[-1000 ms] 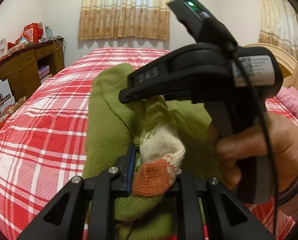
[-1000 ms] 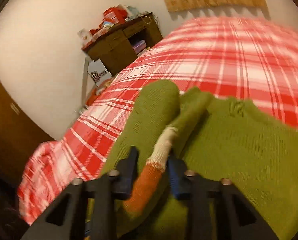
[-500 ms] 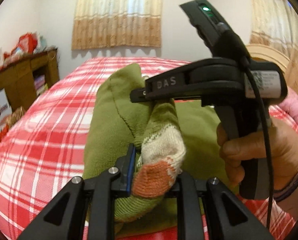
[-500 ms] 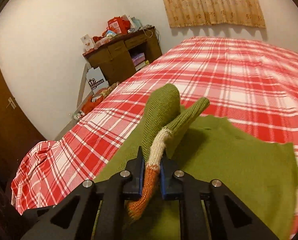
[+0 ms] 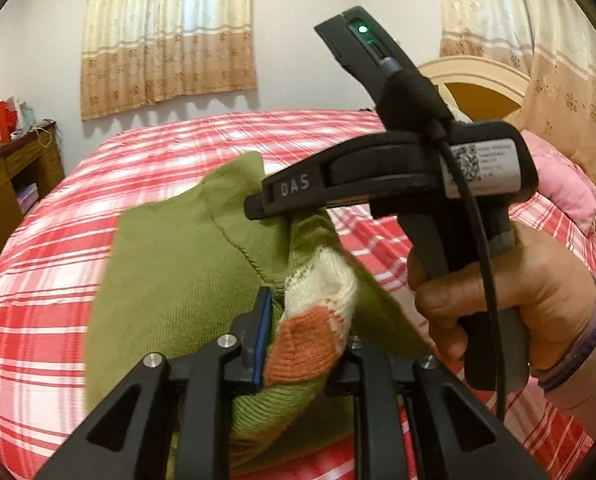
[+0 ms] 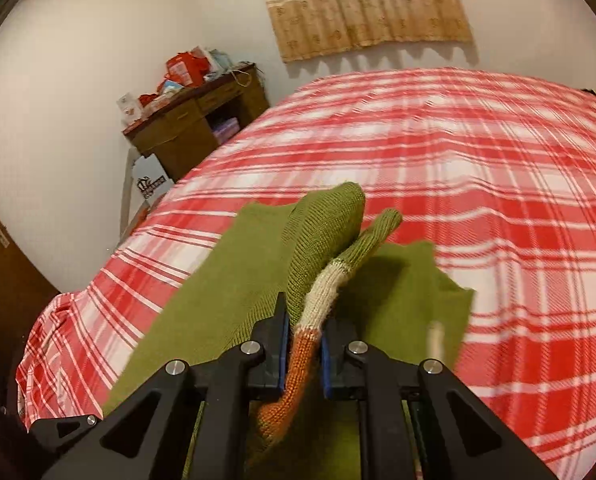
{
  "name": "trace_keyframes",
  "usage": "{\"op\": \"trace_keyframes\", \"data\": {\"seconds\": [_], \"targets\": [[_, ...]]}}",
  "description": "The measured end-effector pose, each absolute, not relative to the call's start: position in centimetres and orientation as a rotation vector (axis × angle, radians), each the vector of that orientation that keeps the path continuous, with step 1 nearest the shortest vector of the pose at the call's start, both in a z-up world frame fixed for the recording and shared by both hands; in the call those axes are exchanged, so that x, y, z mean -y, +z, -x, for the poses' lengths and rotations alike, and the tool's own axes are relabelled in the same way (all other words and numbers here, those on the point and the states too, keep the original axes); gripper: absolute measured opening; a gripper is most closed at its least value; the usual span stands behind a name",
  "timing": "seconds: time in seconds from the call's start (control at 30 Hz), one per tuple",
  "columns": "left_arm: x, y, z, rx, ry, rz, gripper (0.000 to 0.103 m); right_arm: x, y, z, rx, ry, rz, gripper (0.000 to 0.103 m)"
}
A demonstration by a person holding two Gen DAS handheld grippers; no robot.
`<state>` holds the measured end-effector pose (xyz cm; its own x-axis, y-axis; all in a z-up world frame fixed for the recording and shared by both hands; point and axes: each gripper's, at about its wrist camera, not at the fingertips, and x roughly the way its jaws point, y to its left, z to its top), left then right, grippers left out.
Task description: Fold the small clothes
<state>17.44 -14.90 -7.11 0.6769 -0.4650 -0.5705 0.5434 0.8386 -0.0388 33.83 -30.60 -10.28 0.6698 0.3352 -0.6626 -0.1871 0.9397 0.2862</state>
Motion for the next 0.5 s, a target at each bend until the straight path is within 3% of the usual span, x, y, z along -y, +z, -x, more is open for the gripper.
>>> {"op": "trace_keyframes", "data": {"seconds": [0.5], "targets": [[18.3,-8.5,-17.3,-0.681,-0.585,-0.188,0.02,35.2,-14.6,-33.3,-0.808,0.268,-0.298,0.012]]}}
